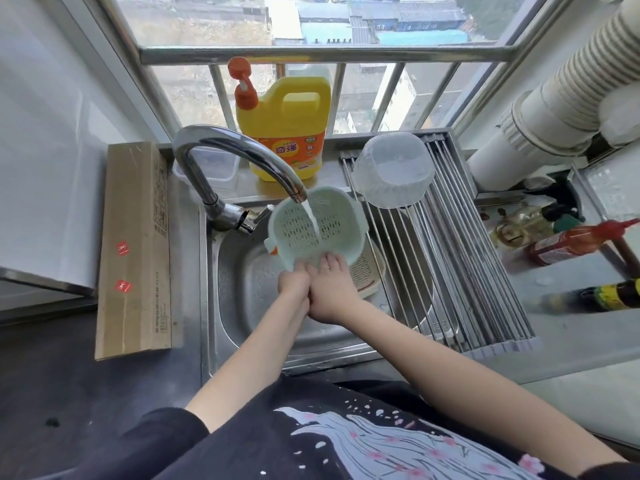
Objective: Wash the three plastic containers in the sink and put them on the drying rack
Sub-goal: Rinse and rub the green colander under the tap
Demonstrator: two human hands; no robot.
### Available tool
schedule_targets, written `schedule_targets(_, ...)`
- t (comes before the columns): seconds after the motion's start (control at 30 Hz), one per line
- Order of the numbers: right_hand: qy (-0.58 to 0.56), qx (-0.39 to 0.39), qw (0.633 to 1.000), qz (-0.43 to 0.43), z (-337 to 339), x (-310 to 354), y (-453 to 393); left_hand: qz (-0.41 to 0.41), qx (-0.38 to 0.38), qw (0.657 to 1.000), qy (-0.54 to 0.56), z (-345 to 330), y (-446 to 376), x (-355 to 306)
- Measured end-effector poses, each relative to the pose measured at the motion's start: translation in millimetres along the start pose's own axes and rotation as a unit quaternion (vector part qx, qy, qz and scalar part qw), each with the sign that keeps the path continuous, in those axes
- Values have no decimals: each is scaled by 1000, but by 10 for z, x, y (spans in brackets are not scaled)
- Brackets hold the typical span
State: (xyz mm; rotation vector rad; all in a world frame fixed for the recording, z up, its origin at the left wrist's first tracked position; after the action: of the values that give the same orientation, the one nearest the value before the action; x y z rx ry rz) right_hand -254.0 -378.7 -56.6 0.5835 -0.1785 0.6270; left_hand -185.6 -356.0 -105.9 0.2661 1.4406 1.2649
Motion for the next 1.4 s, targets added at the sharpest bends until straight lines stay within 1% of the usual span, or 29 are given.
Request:
schedule_targets(0.03,-15,-6,999,39,32,-3,-4,8,10,1000,12,-8,0,-6)
schedule_targets(0.1,-43,25,996,80,68,-80,9,18,24,1000,9,1,-16,7)
schedule_targets(0.13,-37,47,994,88,77,-138,28,18,24,1000,6,8,-35,29)
schedule_targets(0.2,32,58,993,96,97,-213,30,20,21,1000,7,28,-17,65)
schedule_targets(0.27,98,30,992,73,114,-224,-6,16,17,1000,4,51,15,68)
schedule_targets(0.33,137,-8,990,13,110,-223,-51,-8,-13,1000,-27,130,-18,54)
schedule_targets(0.4,176,-19,984,-33,46,-223,-80,-29,-49,995,-77,226,-110,62)
schedule_targets(0.43,174,-19,983,-49,6,-222,-89,-41,-54,994,-89,250,-133,69)
schedule_targets(0.53,86,-37,990,-100,-35,-187,-119,-77,-48,991,-102,190,-294,187)
schedule_targets(0.63,45,-43,992,-109,-9,-170,-121,-113,-35,984,-136,83,-434,235)
schedule_targets(0.7,34,-29,996,-83,-37,-170,-110,-123,-28,981,-148,114,-220,44)
schedule_targets(0.73,8,-15,998,-59,-69,-159,-104,-118,-23,980,-158,129,-104,-35)
schedule_targets(0.8,-102,18,995,10,-155,-105,-97,-115,-18,976,-186,127,51,-129)
schedule_targets(0.83,-150,14,988,45,-173,-75,-87,-113,-18,975,-192,117,80,-136)
schedule_targets(0.87,-170,-1,983,69,-174,-64,-73,-110,-17,976,-189,101,97,-138)
schedule_targets(0.9,-164,-15,983,79,-166,-81,-53,-109,-17,975,-191,80,104,-139)
schedule_targets(0.97,-114,-11,991,69,-139,-186,-14,-103,-34,973,-205,82,130,-157)
schedule_targets(1.03,6,14,999,32,-115,-373,26,-97,-71,966,-229,157,146,-164)
schedule_targets(1.1,117,21,993,-5,-78,-543,38,-108,-98,948,-282,225,160,-149)
schedule_targets(1.17,174,-1,984,-30,-48,-570,42,-135,-102,934,-314,242,199,-141)
schedule_targets(1.23,226,-3,973,-54,-12,-509,18,-137,-111,932,-317,254,241,-147)
schedule_targets(1.3,306,-5,949,-72,78,-486,-52,-125,-128,929,-325,273,257,-126)
schedule_targets(1.4,400,-17,914,-63,244,-575,-162,-90,-141,930,-327,347,263,-77)
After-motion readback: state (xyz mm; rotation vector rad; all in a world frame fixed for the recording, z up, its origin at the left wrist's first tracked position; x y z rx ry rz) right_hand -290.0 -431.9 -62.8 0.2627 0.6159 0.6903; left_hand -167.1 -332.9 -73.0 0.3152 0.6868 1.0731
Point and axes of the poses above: each hand's wrist, its own y-axis away from the middle knuckle, its own z-axis out of the back of the hand, x = y × z, the point moved 5 cm from there along -y, towards the middle knuckle, and after that the axes turned 15 degrees about -y, right-handed, at the moved point
